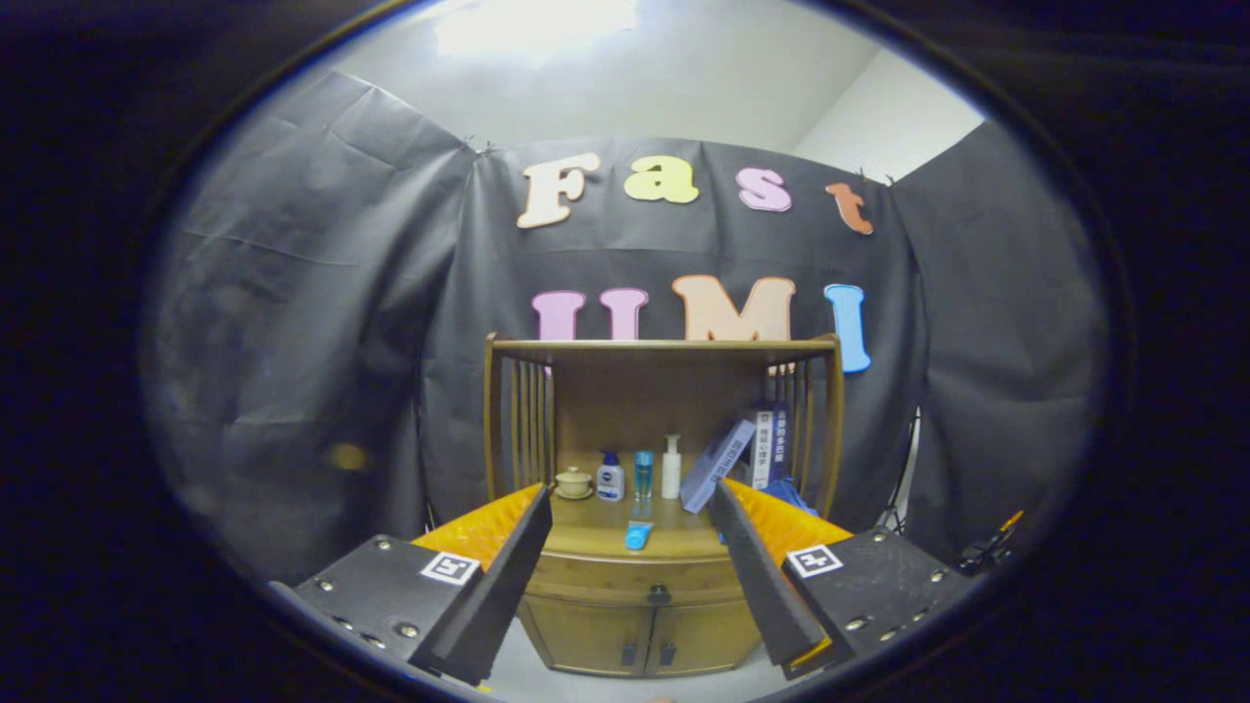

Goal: Pull open the drawer, take out the items inside it, and place them on the countertop above the cabinet.

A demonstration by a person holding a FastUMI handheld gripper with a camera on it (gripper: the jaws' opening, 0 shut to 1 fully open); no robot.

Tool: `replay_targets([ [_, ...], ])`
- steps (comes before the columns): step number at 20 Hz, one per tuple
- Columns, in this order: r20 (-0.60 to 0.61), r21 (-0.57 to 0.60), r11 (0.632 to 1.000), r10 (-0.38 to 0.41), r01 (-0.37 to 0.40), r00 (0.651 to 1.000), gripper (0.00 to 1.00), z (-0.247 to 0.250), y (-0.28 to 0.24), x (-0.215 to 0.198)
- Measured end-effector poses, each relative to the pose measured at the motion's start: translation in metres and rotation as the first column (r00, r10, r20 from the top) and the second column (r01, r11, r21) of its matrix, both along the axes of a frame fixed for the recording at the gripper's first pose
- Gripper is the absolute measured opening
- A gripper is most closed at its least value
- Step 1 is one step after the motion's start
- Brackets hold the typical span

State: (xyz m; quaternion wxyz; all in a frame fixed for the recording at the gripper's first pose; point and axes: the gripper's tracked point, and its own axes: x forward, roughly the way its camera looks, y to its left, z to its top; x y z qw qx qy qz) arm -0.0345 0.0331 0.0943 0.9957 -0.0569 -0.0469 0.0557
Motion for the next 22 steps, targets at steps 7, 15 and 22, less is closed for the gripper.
replay_targets([
  [7,0.013,0.057,0.998,-0.039,0.038,0.999,0.99,-0.002,-0.034,-0.006],
  [15,0.012,0.060,0.998,-0.020,0.020,1.000,0.99,-0.010,-0.027,-0.009],
  [22,-0.019,0.094,0.996,-0.011,0.012,1.000,0.99,-0.016,-0.016,-0.003],
])
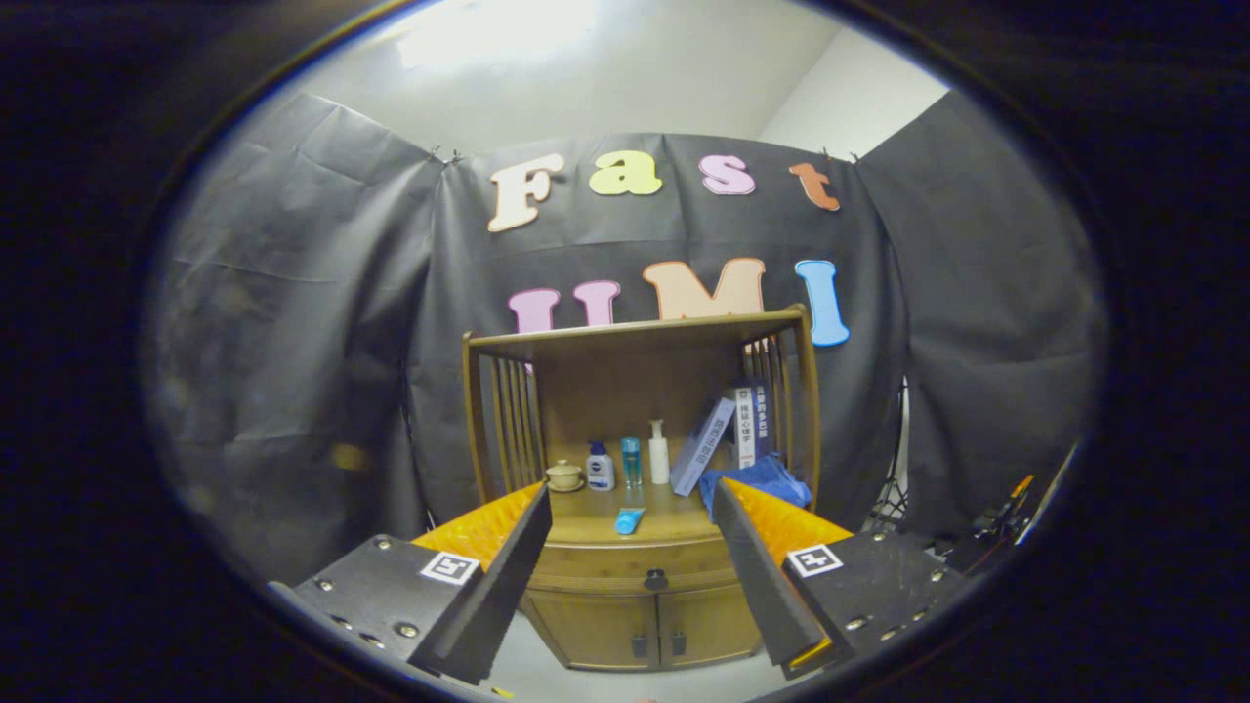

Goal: Pull open the drawer, take out the items inside it, and place them on the countertop above the cabinet.

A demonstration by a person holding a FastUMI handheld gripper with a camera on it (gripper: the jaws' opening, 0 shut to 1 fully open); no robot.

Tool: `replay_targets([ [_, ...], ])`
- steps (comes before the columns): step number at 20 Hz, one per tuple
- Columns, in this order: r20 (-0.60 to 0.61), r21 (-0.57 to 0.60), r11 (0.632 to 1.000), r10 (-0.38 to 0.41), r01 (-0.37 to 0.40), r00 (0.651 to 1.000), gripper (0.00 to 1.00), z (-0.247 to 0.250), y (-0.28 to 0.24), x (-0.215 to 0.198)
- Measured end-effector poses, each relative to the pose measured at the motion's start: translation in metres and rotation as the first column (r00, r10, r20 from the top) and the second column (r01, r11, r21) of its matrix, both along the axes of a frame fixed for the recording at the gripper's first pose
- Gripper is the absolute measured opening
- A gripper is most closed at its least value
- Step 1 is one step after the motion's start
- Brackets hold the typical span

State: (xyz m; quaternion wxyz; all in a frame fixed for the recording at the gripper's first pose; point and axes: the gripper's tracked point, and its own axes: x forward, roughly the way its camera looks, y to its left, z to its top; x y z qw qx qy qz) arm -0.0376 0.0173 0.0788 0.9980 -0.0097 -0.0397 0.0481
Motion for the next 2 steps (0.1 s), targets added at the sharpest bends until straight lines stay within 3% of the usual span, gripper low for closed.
replay_targets([
  [2,0.001,-0.016,1.000,-0.012,0.012,1.000,0.99,-0.0032,-0.0041,0.0019],
])
